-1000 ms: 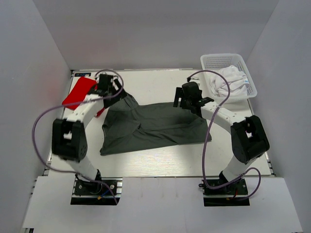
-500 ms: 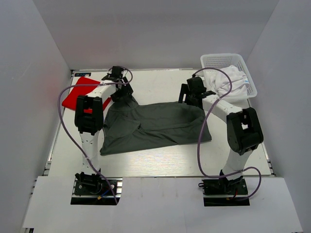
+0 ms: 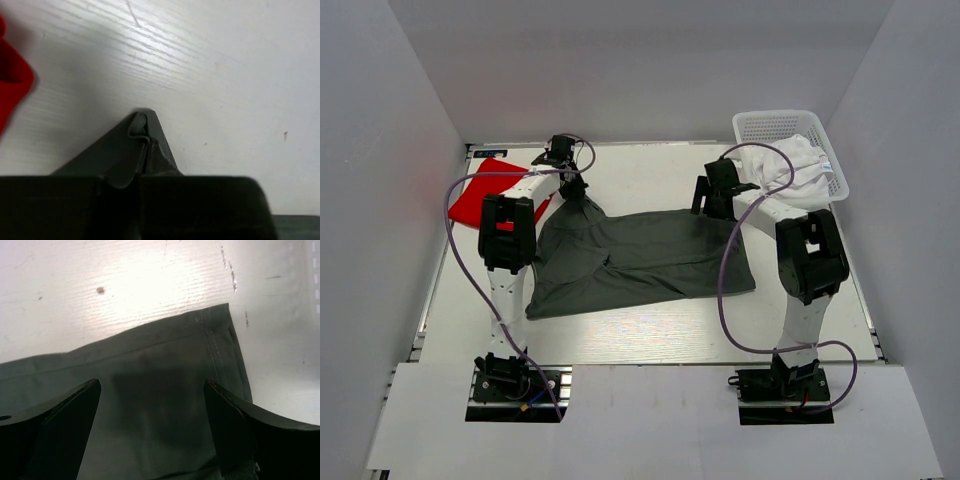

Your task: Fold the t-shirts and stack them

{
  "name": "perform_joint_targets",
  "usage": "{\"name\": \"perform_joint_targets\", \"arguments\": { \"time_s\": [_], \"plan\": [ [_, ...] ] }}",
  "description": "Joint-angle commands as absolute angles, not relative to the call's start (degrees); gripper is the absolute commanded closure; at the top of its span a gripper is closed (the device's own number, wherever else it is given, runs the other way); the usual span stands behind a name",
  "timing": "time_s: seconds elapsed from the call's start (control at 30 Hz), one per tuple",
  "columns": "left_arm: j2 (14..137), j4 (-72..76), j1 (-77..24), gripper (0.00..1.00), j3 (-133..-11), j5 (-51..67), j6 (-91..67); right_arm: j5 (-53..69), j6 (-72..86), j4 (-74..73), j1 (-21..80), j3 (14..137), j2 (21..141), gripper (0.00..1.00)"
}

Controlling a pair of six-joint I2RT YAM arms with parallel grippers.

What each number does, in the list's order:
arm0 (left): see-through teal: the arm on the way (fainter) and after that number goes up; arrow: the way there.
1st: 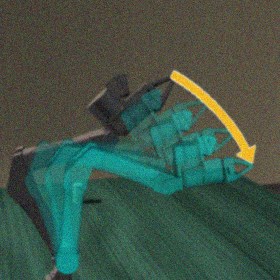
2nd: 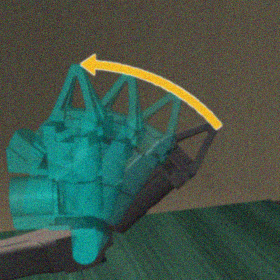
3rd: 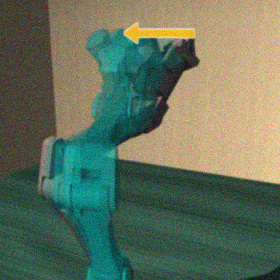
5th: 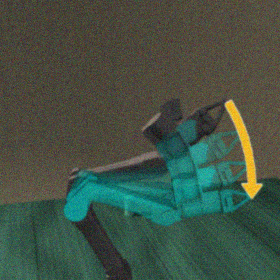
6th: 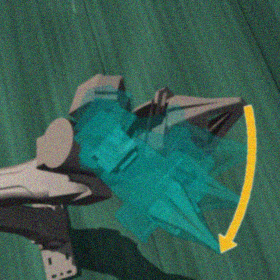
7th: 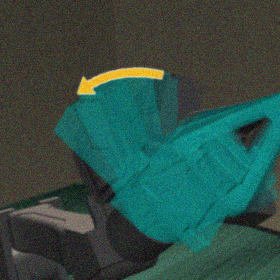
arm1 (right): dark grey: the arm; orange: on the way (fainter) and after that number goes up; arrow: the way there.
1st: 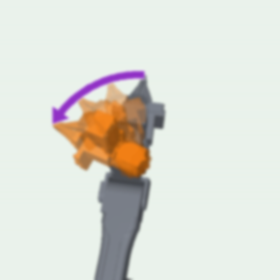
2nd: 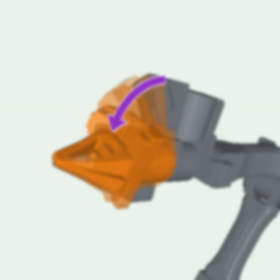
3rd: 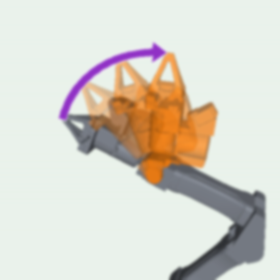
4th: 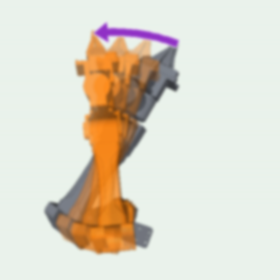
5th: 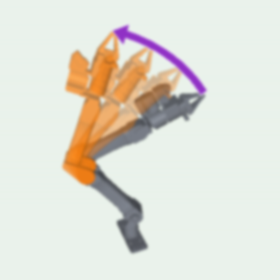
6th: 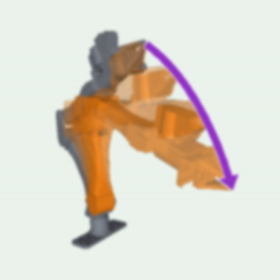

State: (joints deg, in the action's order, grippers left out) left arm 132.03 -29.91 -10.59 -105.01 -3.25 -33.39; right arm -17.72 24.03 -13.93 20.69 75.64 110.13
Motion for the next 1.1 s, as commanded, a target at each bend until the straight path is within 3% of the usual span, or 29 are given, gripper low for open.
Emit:
{"name": "perform_joint_targets", "arguments": {
  "time_s": [0.0, 0.07, 0.57, 0.7, 0.87, 1.07],
  "plan": [
    [131.92, -29.62, -10.28, 0.93, -107.31, -2.02, -32.52, -21.44, 25.48, -14.94, 20.3, 79.63, 111.44, 0.1],
    [131.92, -29.62, -10.28, 1.0, -108.01, -2.02, -32.52, -23.28, 26.19, -15.38, 20.3, 80.94, 112.32, 0.1],
    [126.83, -30.15, -10.28, 1.0, -104.85, -4.48, -31.29, -28.74, 32.87, -20.39, 19.25, 92.02, 122.86, 0.1],
    [126.22, -30.15, -10.28, 1.0, -104.33, -4.48, -30.76, -26.98, 32.17, -20.13, 18.98, 94.74, 125.42, 0.2],
    [124.28, -30.24, -10.28, 1.0, -103.01, -5.19, -30.76, -26.37, 33.13, -20.21, 18.72, 95.01, 126.82, 0.23],
    [121.38, -29.71, -10.28, 1.0, -99.68, -6.86, -30.76, -25.57, 33.4, -20.3, 18.9, 93.25, 125.86, 0.65]
  ]
}}
